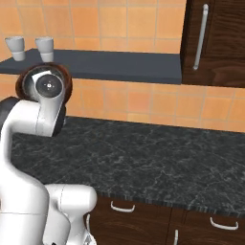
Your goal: Pick up the bowls on the counter and stack them on top of one another in the open cabinet. Place the smaller bowl on top of the larger bowl.
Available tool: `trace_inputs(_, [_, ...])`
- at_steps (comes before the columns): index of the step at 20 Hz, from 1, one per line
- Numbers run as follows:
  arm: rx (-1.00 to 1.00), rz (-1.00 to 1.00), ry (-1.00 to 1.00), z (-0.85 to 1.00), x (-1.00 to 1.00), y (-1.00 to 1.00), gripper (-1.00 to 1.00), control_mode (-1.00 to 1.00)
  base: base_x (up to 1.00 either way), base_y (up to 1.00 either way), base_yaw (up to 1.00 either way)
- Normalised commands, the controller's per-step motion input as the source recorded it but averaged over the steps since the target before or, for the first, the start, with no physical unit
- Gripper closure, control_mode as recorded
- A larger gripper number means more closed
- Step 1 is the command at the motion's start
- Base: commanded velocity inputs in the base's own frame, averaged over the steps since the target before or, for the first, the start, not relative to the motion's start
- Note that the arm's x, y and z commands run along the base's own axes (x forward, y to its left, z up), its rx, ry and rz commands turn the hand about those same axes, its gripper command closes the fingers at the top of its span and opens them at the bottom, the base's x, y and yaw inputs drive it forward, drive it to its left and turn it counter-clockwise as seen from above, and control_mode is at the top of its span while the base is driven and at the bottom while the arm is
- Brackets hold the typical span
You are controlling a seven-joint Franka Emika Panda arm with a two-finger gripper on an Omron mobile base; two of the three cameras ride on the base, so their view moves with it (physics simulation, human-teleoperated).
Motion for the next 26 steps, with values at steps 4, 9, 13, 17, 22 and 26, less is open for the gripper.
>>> trace_inputs(4, [-0.03, -0.04, -0.27, 1.0, -0.03, -0.22, 1.0, -1.0, 0.0, 0.0, 0.0])
trace_inputs(9, [0.0, -0.18, -0.08, 0.84, 0.67, -0.67, 1.0, -1.0, 0.0, 0.0, 0.0])
trace_inputs(13, [0.01, -0.21, 0.01, 0.57, 1.0, -0.78, 1.0, -1.0, 0.0, 0.0, 0.0])
trace_inputs(17, [0.16, -0.14, 0.3, -0.14, 1.0, -0.53, 1.0, -1.0, 0.0, 0.0, 0.0])
trace_inputs(22, [0.22, -0.11, 0.35, -0.16, 1.0, -0.24, 1.0, -1.0, 0.0, 0.0, 0.0])
trace_inputs(26, [0.03, -0.1, 0.12, -0.05, 0.95, -0.03, 1.0, -1.0, 0.0, 0.0, 0.0])
